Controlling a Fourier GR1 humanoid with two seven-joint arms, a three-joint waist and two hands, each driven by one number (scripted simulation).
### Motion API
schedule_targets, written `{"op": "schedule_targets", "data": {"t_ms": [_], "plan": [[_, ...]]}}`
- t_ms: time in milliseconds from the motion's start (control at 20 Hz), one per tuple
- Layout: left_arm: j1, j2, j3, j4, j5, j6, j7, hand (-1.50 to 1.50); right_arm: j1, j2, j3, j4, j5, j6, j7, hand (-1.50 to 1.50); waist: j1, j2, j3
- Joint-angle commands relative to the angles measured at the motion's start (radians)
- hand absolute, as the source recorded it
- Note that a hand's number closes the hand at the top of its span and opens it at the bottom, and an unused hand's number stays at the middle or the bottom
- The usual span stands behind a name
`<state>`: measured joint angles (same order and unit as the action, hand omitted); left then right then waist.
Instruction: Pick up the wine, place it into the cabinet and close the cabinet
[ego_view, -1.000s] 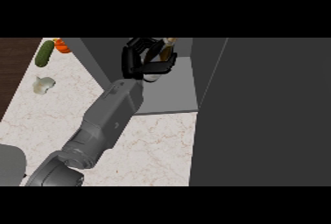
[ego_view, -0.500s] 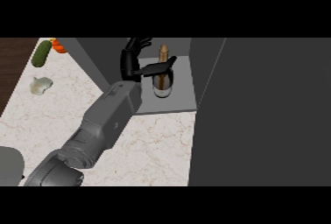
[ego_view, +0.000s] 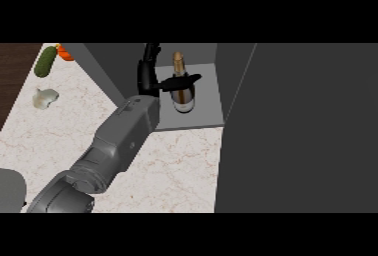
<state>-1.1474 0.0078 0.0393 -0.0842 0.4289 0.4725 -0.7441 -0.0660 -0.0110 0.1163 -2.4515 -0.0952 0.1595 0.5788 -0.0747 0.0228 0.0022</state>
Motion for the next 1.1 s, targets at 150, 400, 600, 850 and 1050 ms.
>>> {"op": "schedule_targets", "data": {"t_ms": [150,400,600,850,1050], "plan": [[0.06,0.026,0.0,0.009,-0.017,0.014,-0.063,-1.5,-0.012,-0.003,0.003,-0.044,-0.032,-0.006,0.045,-1.5,-0.002,0.008,-0.004],[0.019,0.026,0.038,-0.011,0.009,0.03,-0.051,-1.5,-0.021,-0.001,-0.002,-0.023,-0.043,0.004,0.02,-1.5,-0.004,0.009,-0.003],[0.059,0.053,0.026,-0.002,-0.008,-0.061,-0.065,-1.5,-0.007,0.01,0.028,0.007,0.0,0.008,-0.006,-1.5,0.002,0.009,-0.004],[0.087,0.028,0.025,-0.012,-0.016,-0.097,-0.111,-1.5,0.009,-0.003,-0.019,-0.045,-0.048,0.005,0.011,-1.5,0.004,0.003,-0.003],[0.08,-0.007,0.014,-0.008,-0.03,-0.102,-0.125,-1.5,-0.077,0.011,0.012,-0.031,-0.026,-0.043,0.078,-1.5,0.009,0.004,-0.004]]}}
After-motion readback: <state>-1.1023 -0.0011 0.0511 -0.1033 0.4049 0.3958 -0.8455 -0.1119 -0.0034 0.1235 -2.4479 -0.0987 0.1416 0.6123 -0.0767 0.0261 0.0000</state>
